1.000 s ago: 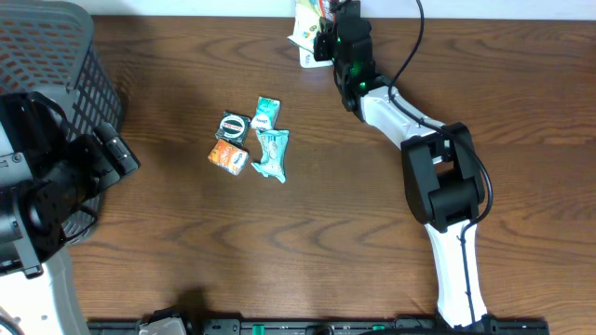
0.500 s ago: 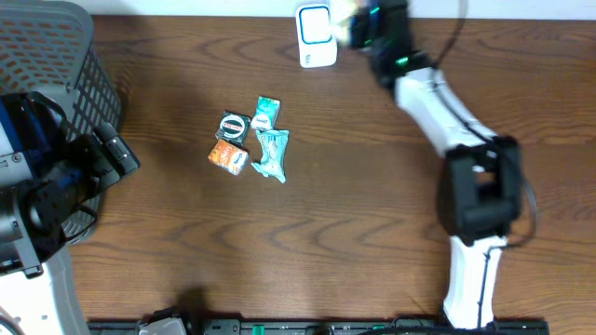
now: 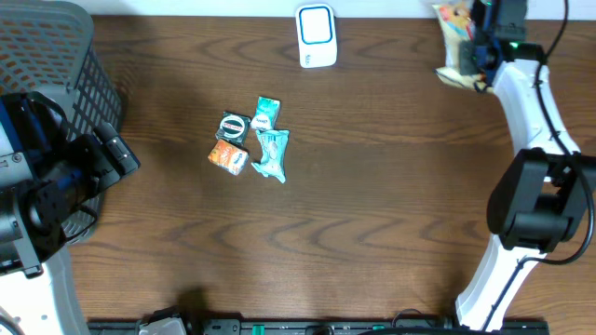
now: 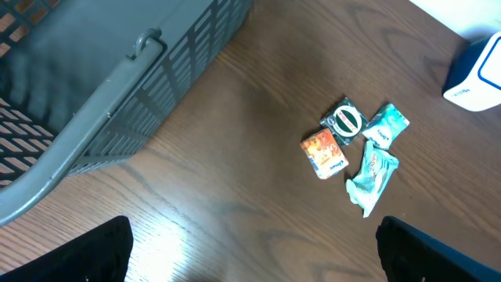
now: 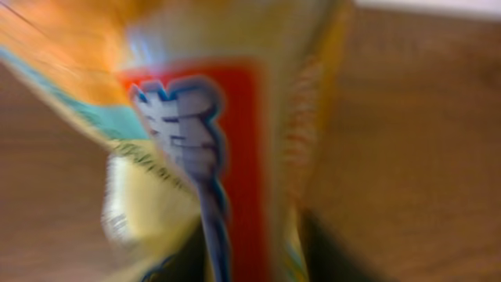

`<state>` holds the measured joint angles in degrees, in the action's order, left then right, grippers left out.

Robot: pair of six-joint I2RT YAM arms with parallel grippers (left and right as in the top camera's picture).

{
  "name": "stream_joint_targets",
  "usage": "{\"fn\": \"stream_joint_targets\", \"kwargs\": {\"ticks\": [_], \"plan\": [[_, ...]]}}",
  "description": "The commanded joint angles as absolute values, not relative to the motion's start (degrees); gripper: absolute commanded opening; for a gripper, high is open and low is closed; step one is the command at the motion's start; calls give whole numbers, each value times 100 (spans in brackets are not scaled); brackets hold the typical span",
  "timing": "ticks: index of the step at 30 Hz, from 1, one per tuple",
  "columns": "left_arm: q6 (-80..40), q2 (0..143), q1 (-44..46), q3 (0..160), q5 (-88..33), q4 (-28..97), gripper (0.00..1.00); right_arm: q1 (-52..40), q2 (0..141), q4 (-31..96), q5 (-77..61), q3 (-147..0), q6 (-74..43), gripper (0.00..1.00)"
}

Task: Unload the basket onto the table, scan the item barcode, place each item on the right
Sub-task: 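Lift the snack bag toward the scanner and carry it right, then release the snack bag at top right and reach toward the wipes packet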

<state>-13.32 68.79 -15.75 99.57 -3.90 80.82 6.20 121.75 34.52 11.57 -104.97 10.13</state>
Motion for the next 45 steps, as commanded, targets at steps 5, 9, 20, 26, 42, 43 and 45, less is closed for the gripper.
{"fn": "stream_joint_targets", "kwargs": {"ticks": [5, 9, 20, 26, 42, 43, 45], "plan": [[-1341, 6882, -1605, 9904, -338, 8095, 98, 869, 12248, 3920, 685, -10508, 1120, 99], [-1341, 6882, -1605, 9904, -338, 8095, 98, 711, 12025, 4073, 685, -10510, 976, 99], [-1341, 6882, -1605, 9904, -338, 8095, 98, -320, 10969, 4689, -1951, -10510, 709, 98], [-1341, 6882, -1605, 9904, -338, 8095, 98, -980, 11065, 5162, -2910, -10481, 711, 96], [-1341, 6882, -1605, 9904, -338, 8095, 97, -2606, 12081, 5468, -2908, -10438, -117, 99], [-1341, 6882, -1605, 9904, -338, 8095, 98, -2672, 12121, 5481, -2908, -10438, -220, 99], [-1341, 6882, -1605, 9904, -338, 8095, 98, -2779, 12169, 5518, -2910, -10438, -327, 99]]}}
